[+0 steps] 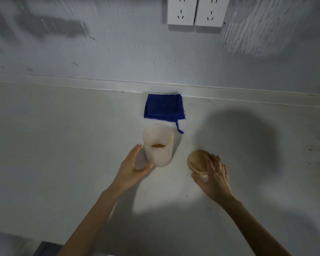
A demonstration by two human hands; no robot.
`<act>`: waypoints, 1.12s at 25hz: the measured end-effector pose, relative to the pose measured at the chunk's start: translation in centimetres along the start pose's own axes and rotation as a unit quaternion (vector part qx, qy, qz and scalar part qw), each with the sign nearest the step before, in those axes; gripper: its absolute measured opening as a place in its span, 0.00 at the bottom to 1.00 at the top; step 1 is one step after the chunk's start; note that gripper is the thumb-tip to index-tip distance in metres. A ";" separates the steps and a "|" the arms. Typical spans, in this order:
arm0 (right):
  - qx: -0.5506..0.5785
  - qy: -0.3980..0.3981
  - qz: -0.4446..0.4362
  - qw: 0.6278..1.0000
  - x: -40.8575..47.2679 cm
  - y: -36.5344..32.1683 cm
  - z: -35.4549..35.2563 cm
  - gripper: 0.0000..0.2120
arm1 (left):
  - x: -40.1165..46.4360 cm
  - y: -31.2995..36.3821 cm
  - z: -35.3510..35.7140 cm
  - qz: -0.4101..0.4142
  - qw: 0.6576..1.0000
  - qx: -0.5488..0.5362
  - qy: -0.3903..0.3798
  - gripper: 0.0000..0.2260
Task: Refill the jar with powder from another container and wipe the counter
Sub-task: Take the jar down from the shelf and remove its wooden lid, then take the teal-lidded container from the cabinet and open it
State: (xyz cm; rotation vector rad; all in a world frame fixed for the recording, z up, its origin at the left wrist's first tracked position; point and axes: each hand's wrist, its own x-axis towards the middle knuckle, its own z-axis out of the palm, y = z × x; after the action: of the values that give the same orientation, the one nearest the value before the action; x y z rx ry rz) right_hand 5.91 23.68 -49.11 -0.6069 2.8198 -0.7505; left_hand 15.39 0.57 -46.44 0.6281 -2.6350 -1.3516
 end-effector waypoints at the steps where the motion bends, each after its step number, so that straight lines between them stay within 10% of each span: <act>1: 0.006 0.011 -0.007 1.000 -0.3 0.0 0.1 0.35 | -0.8 -0.5 0.0 -0.003 1.000 0.021 0.013 0.29; 15: -0.008 0.037 0.020 0.999 -13.3 -5.7 3.6 0.28 | -12.2 -5.1 -3.4 0.202 0.977 0.059 -0.025 0.22; 28: 0.070 0.040 0.012 0.997 -28.0 -10.3 10.5 0.18 | -24.2 -13.2 -3.6 0.121 0.987 0.017 -0.104 0.10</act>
State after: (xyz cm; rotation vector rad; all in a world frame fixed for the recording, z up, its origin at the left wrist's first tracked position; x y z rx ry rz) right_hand 37.46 22.73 -51.55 -0.5296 2.8098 -0.9784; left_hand 42.44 1.02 -52.75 0.1682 -2.7875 -1.3670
